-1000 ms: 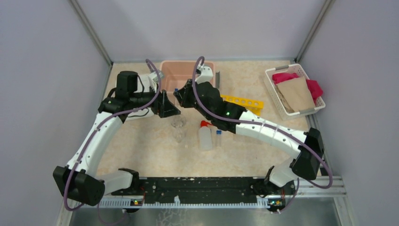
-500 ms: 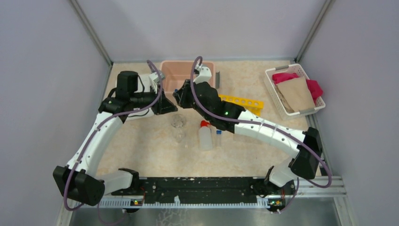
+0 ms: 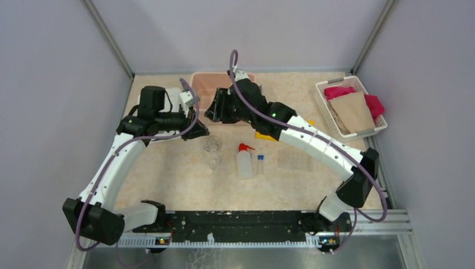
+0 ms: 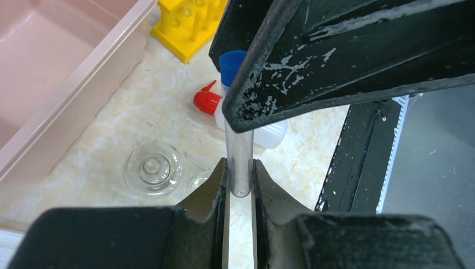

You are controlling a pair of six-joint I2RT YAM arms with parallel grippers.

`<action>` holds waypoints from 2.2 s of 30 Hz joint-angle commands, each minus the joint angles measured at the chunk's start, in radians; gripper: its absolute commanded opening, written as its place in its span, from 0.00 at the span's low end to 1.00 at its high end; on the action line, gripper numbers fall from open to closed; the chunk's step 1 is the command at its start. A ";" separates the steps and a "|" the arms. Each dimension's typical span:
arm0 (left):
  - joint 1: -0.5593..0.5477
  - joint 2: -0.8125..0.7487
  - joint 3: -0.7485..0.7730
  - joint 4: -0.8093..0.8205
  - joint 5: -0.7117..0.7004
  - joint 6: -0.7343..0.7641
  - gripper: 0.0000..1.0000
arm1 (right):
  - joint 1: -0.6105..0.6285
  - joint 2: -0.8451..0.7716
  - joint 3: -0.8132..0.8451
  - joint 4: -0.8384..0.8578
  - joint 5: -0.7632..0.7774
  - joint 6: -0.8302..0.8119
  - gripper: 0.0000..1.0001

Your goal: Organize the chemistry lab equipment

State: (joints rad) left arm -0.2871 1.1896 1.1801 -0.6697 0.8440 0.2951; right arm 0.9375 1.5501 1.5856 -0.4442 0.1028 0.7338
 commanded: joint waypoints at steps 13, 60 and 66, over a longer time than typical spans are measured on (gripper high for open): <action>-0.012 -0.028 0.039 -0.042 -0.001 0.106 0.13 | -0.034 0.115 0.240 -0.174 -0.209 -0.050 0.22; -0.011 0.066 0.124 -0.047 -0.224 -0.102 0.99 | -0.475 -0.494 -0.788 -0.266 0.620 -0.033 0.00; -0.011 0.053 0.114 -0.045 -0.253 -0.103 0.99 | -0.475 -0.472 -0.815 -0.227 0.615 -0.018 0.00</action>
State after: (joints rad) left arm -0.2974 1.2495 1.2789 -0.7227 0.6128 0.2008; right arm 0.4725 1.0786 0.7822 -0.7422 0.7082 0.6937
